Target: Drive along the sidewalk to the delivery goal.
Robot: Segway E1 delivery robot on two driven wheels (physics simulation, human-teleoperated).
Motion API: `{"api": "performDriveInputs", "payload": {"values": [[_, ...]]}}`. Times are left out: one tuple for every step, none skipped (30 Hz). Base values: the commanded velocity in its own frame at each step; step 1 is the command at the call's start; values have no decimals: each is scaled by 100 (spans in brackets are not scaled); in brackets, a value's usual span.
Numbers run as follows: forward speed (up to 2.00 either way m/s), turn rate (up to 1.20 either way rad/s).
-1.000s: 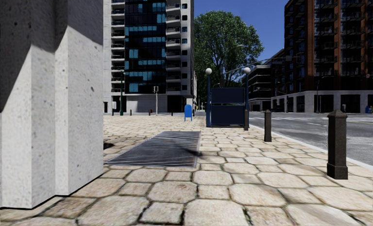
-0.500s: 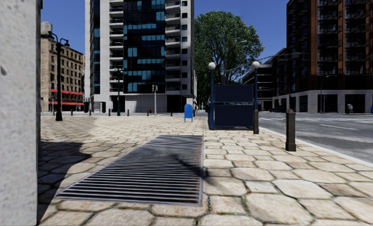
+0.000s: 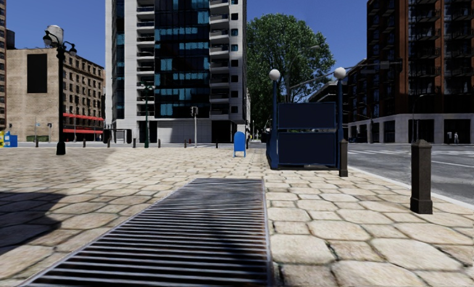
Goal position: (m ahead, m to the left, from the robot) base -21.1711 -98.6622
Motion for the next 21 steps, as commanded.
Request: {"api": "performDriveInputs", "payload": {"values": [[200,0],[200,0],[200,0],[200,0],[200,0],[200,0],[200,0],[200,0],[200,0],[200,0],[200,0],[200,0],[200,0],[200,0],[200,0],[200,0],[200,0],[200,0],[200,0],[200,0],[200,0]]}}
